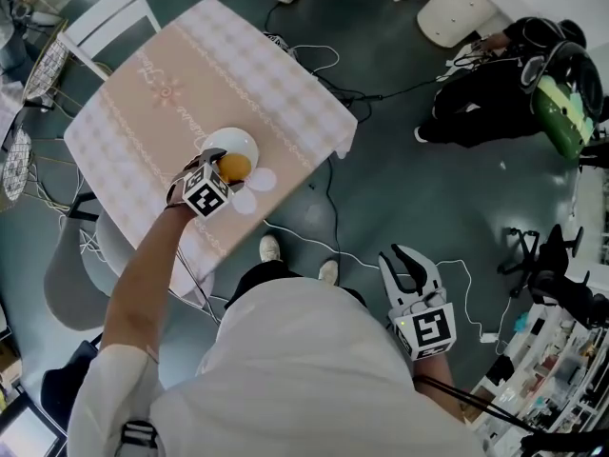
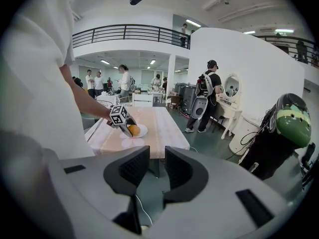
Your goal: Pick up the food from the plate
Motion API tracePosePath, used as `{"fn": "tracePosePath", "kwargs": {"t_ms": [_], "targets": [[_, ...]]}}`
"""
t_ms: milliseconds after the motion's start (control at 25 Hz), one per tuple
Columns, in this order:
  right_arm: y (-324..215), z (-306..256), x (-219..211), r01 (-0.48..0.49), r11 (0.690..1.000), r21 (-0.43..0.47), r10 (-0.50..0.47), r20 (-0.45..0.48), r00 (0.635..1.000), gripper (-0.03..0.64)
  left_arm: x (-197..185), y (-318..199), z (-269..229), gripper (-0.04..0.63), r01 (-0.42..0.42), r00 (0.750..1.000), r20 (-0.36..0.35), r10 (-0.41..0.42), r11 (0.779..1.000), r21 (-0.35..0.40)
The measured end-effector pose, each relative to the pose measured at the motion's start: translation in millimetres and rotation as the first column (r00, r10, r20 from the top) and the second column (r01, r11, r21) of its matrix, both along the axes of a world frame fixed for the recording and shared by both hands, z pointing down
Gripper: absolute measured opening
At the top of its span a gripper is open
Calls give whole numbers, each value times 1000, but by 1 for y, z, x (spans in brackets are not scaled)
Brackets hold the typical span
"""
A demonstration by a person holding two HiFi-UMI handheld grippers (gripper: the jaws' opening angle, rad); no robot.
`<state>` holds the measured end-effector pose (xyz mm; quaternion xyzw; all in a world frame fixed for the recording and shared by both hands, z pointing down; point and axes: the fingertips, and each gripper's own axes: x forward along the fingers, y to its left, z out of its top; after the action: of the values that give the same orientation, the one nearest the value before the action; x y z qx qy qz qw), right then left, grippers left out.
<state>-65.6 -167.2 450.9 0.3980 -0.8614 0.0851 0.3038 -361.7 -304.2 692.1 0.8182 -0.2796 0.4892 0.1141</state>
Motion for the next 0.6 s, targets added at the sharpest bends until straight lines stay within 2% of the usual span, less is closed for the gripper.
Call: {"fn": "tracePosePath", "kwargs": {"t_ms": [280,600], "targets": [[15,6,14,1,1000,-2,-1,6,1000,103,7,6,-7,367,47,999,-16,-47,998,30],[22,5,25,17,1000,20,-18,26,999,103,9,4,-38,367,172,980,-113,-165,984,52]]}}
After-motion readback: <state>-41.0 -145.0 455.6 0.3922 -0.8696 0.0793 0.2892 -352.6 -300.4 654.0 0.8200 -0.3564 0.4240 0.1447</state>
